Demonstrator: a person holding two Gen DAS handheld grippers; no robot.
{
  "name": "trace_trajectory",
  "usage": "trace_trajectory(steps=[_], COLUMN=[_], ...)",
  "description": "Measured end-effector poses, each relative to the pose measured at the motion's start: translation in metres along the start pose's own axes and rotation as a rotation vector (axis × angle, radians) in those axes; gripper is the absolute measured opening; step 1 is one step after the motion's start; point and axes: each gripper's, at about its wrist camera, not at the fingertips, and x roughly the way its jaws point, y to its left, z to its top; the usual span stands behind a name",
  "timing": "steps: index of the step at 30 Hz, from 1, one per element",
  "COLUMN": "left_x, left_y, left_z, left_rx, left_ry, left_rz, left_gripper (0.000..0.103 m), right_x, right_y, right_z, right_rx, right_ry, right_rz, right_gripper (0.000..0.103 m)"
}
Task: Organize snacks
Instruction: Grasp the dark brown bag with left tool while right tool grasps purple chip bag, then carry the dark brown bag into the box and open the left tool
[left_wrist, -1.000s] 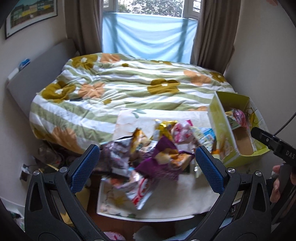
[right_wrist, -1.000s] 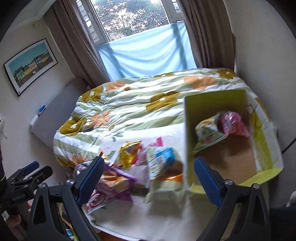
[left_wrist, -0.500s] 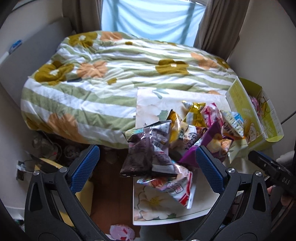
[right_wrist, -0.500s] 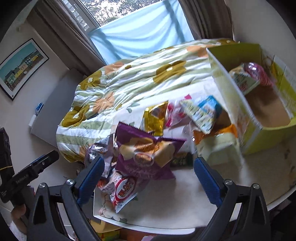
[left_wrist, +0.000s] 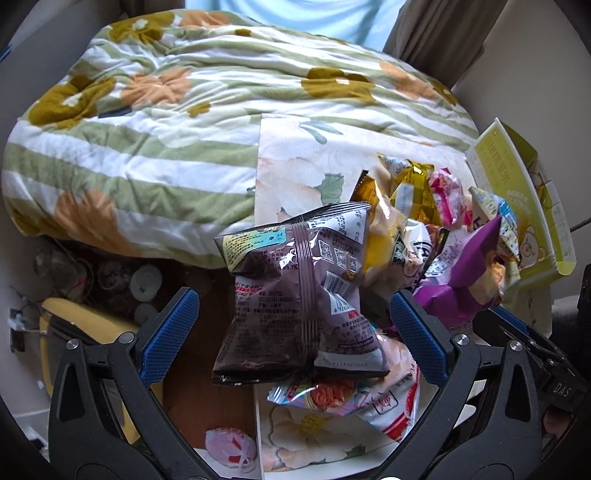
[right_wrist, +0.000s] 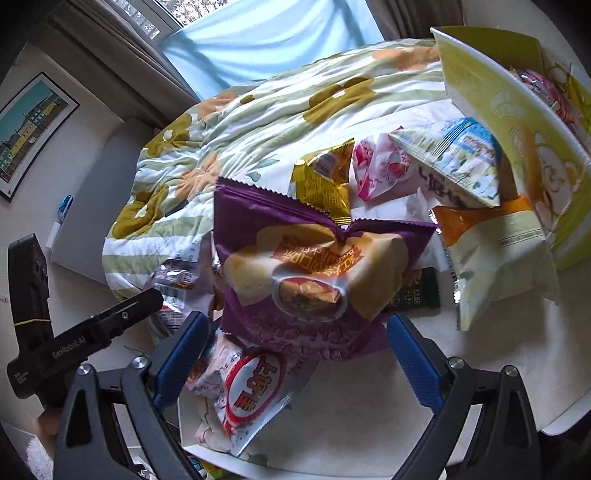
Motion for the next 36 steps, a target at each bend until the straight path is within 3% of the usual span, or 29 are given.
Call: trace_trajectory(steps=[5, 7, 9, 15, 21, 30, 36], left_x=[0.018, 0.023, 0.027, 0.029, 0.024, 0.009, -0.003], left_y=[0.002, 0.001, 0.001, -0.005, -0.004, -0.005, -0.006], left_z=[0.004, 0.004, 0.004, 0.0, -0.005, -0.015, -0.021], left_rx=[-0.005, -0.008, -0.011, 0.015, 0.01, 0.024, 0.017], left_ry=[0.018, 0.03, 0.042, 0.041, 0.041, 0.016, -0.007], left_rz=[-0.005, -0.008, -0.009, 0.003, -0.01, 0.001, 0.001], left_gripper=[0.1, 0.094, 0.078, 0.065, 0.059, 0.057, 0.057], right_x=[0.013, 0.017, 0.021, 0.026, 0.03, 0.038, 0.036], right_y=[-0.001, -0.003, -0.003, -0.001, 0.003, 0.008, 0.007], right_z=[0.003, 0.005, 0.007, 0.011, 0.014, 0.011, 0.005], right_rx=[0.0, 0.005, 0.01, -0.013, -0.017, -0.055, -0.069], right_ry=[0.01, 0.014, 0.017, 0.022, 0.032, 0.028, 0.027], right_rz=[0.001, 0.002, 0.003, 0.003, 0.004, -0.019, -0.029], right_gripper=[0.096, 0.096, 0.096, 0.096, 0.096, 0.096, 0.078])
